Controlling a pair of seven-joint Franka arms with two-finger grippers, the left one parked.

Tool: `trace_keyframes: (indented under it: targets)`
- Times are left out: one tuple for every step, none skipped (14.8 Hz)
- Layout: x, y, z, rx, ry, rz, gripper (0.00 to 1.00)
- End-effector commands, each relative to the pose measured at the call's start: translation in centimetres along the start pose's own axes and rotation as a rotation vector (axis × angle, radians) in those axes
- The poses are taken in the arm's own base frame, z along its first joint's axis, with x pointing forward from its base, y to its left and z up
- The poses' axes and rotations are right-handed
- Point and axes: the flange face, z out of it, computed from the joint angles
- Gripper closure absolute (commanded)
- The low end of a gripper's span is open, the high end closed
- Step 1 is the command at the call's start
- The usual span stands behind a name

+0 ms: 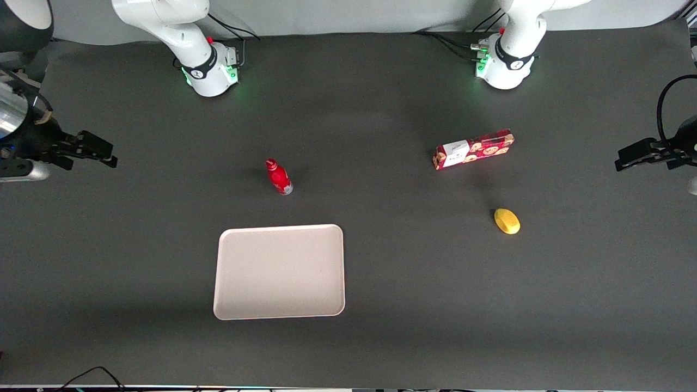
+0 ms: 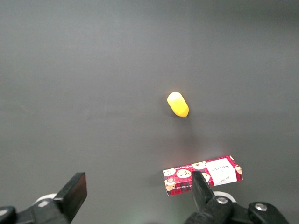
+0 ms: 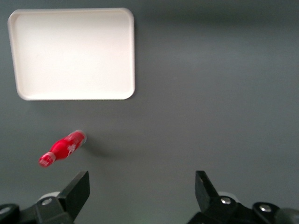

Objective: Place coke bottle on tray
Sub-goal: 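Move the open right gripper over the red Coca-Cola bottle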

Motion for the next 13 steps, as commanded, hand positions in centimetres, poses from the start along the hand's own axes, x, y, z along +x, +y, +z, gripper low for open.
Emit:
trace_keyframes:
  targets:
    - [-1.1, -7.2, 0.2, 0.012, -0.038, -0.137, 0.00]
    - [-1.4, -8.6, 0.2, 0.010, -0.039, -0.133, 0.00]
    - [-1.8, -10.3, 0.1, 0.008, -0.037, -0.139, 0.00]
    - [-2.7, -13.4, 0.1, 0.008, -0.037, -0.194, 0.00]
    - [-3.1, -14.7, 0.1, 0.010, -0.039, -0.219, 0.00]
    - [-3.5, -15.9, 0.0, 0.028, -0.042, -0.234, 0.00]
    - [-4.2, -17.7, 0.2, 0.052, -0.051, -0.251, 0.00]
    - [-4.7, -19.1, 0.3, 0.053, -0.056, -0.276, 0.00]
    - [-5.7, -21.2, 0.4, 0.049, -0.059, -0.295, 0.00]
    - [-6.3, -22.6, 0.5, 0.045, -0.062, -0.252, 0.00]
    - [-6.5, -23.1, 0.7, 0.039, -0.065, -0.224, 0.00]
    - [-6.4, -23.3, 1.0, 0.036, -0.069, -0.224, 0.00]
    - [-6.4, -23.3, 2.0, 0.031, -0.083, -0.222, 0.00]
